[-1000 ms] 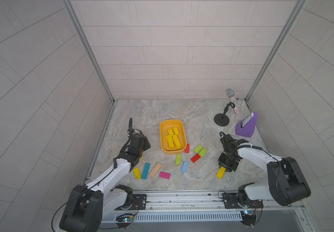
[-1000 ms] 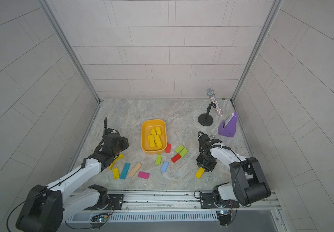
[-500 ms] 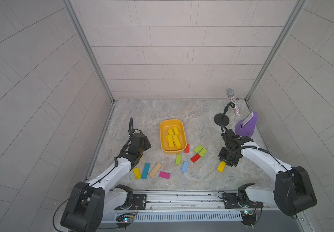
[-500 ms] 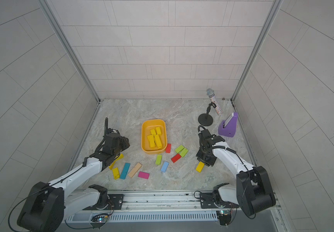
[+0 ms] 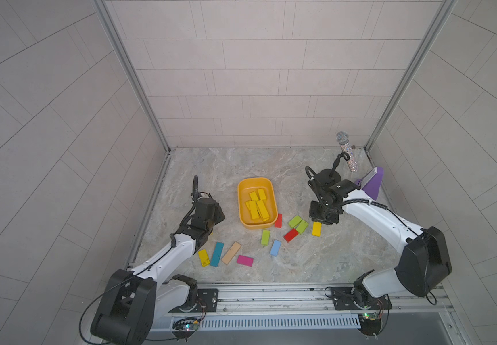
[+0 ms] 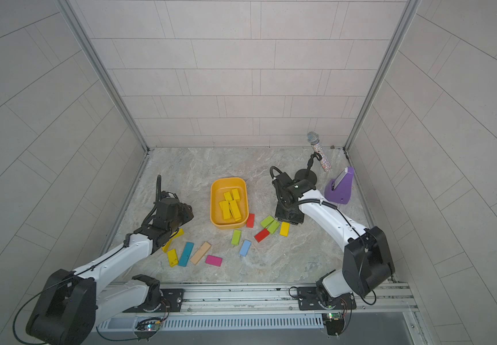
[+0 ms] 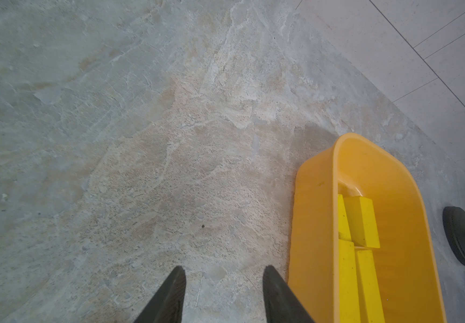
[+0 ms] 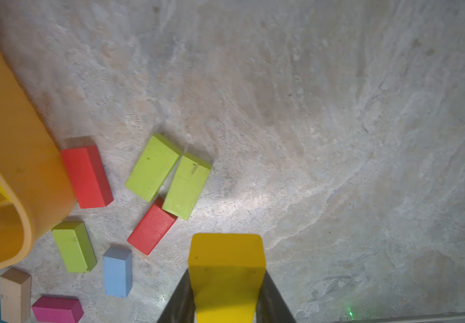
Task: Pick out the yellow building blocks
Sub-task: Place the building block in the storage box.
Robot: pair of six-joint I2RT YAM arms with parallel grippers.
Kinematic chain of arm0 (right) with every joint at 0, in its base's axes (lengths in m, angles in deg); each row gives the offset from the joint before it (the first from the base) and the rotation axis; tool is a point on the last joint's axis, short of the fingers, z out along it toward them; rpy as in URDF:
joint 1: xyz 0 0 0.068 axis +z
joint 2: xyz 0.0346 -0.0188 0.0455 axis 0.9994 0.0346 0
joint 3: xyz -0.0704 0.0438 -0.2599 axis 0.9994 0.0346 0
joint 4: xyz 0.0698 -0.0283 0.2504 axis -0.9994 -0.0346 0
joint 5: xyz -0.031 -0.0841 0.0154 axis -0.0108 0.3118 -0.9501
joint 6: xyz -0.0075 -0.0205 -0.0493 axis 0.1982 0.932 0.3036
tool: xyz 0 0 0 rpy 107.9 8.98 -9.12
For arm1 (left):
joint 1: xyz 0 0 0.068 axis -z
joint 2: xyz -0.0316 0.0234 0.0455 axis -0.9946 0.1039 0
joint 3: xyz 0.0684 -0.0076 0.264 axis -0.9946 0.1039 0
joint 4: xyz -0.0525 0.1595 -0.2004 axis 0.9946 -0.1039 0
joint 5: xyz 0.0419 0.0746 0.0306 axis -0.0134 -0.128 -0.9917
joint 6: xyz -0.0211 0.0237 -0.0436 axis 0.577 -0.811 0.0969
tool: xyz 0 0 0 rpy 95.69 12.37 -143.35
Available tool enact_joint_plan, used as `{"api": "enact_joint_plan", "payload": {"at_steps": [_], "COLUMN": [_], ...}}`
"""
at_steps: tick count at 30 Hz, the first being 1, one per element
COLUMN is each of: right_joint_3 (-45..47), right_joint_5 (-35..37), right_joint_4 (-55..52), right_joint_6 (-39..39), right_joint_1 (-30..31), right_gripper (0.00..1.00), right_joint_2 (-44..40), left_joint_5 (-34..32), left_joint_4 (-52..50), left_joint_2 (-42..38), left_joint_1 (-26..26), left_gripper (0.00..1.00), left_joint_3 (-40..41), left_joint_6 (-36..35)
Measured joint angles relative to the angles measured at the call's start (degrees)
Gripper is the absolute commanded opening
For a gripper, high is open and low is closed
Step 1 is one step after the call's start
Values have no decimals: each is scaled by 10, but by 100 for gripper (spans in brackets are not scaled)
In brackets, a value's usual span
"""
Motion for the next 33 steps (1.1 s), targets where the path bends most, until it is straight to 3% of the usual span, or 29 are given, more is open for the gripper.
{"api": "enact_joint_plan", "payload": {"at_steps": [24,33], "right_joint_3": [-458,-570], "right_joint_5": [-36,-53], "right_joint_4": [-85,-111], "right_joint_6": [96,111], "right_joint_1": [126,144], "right_gripper": [27,27], "right_joint_2": [358,462], "left_joint_5": [-9,-13], "left_joint_4": [-7,-11], "left_joint_2": [-31,-35], "left_joint_1": [0,0], "left_gripper": [50,50], "left_joint_3": [0,0], "left_joint_6": [-2,-2]}}
